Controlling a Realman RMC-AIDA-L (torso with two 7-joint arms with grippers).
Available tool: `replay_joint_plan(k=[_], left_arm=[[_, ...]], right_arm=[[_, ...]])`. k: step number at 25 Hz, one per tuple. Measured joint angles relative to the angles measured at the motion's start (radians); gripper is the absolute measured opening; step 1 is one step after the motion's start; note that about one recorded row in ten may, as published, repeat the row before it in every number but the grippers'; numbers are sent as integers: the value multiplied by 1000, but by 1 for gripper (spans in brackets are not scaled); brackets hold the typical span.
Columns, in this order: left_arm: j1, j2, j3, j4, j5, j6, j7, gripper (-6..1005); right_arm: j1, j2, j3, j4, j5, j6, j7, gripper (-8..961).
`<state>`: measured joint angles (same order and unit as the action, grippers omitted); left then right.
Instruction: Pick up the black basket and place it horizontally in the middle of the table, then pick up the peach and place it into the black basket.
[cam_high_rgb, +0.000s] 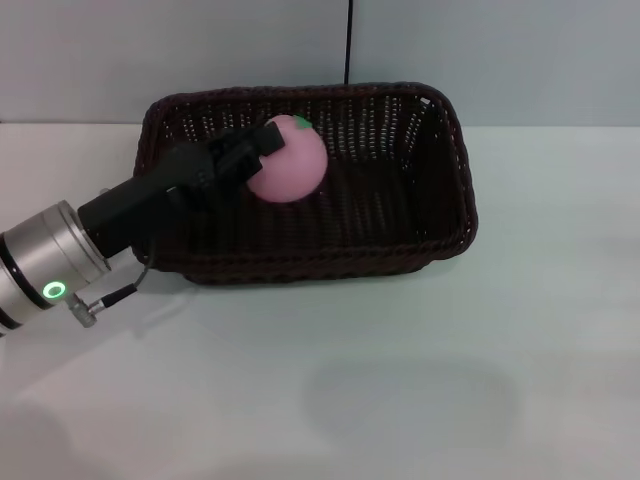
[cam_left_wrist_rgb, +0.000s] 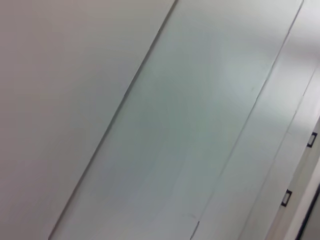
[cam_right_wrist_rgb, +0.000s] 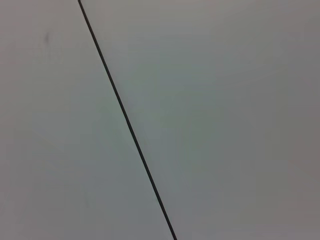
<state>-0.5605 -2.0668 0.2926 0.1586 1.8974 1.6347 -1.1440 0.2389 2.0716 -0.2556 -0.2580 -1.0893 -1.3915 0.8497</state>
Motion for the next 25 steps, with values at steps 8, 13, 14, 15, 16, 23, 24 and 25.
replay_joint_plan(k=[8, 13, 14, 15, 16, 23, 24, 25], left_arm=[[22, 1, -1, -1, -35, 19, 6, 312], [54, 4, -21, 5, -72, 106, 76, 440], [68, 3, -33, 3, -97, 129, 106, 466], [85, 4, -46, 1, -122, 147, 134, 491], [102, 3, -62, -2, -151, 163, 163, 517], [250, 1, -284, -131, -342, 186, 396, 839], [268, 1, -327, -148, -352, 183, 417, 855], [277, 0, -357, -158, -355, 180, 433, 853]], right_arm=[[5, -1, 1, 7, 0, 0, 0, 679], [17, 0, 1, 15, 2, -1, 0, 678], [18, 0, 2, 15, 2, -4, 0, 678], [18, 0, 5, 16, 3, -5, 0, 678], [19, 0, 5, 16, 4, -7, 3, 678], [14, 1, 46, 16, 8, -15, 9, 678], [12, 2, 55, 17, 9, -18, 9, 678], [11, 2, 62, 19, 9, -20, 9, 678]])
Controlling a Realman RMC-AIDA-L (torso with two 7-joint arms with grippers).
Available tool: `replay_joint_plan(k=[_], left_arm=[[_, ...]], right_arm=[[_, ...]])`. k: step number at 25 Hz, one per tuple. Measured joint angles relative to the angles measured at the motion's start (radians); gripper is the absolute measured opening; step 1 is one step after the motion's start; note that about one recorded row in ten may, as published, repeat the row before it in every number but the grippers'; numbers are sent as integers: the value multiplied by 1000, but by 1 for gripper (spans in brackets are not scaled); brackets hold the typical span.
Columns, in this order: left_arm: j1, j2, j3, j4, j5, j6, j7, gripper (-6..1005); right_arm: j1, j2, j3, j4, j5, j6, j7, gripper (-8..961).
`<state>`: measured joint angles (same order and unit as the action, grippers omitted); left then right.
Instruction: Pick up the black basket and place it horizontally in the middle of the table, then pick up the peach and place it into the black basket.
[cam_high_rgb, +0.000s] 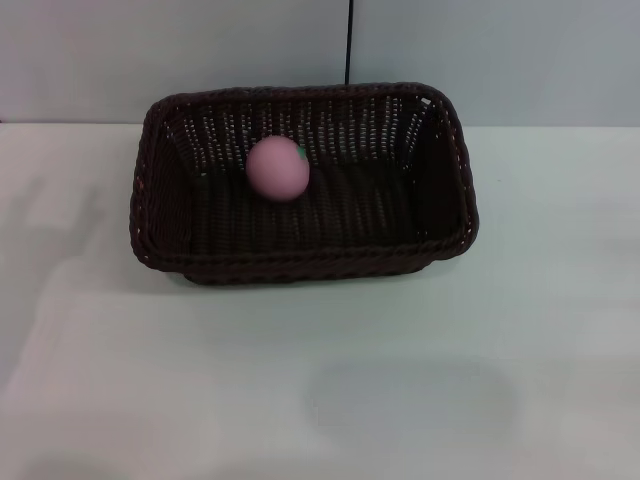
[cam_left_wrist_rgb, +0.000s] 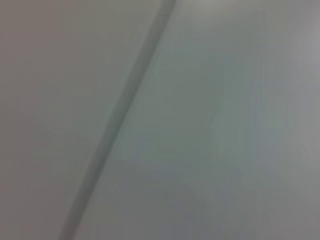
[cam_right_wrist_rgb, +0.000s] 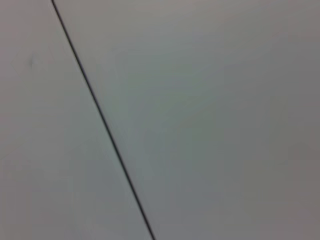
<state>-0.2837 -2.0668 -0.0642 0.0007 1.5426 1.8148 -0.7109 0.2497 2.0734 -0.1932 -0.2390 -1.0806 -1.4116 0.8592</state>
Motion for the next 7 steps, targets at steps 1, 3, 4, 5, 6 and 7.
replay_joint_plan(k=[1, 3, 4, 5, 6, 7], left_arm=[[12, 0, -38, -13, -3, -4, 23, 851], [26, -1, -92, -31, -3, -12, 80, 846], [30, -1, -112, -38, -4, -15, 108, 844], [30, -1, -112, -38, -4, -15, 108, 842], [35, -2, -139, -56, -3, -18, 156, 840], [38, -2, -173, -88, -3, -21, 222, 840]], right_arm=[[-1, 0, 6, 2, 0, -2, 0, 678], [-3, 0, 21, 4, 0, -4, 0, 678], [-4, 0, 27, 5, 1, -5, 0, 678], [-6, 0, 30, 6, 1, -6, 0, 678], [-8, 1, 34, 6, 1, -6, 1, 678], [-10, 1, 37, 7, 1, -7, 1, 678]])
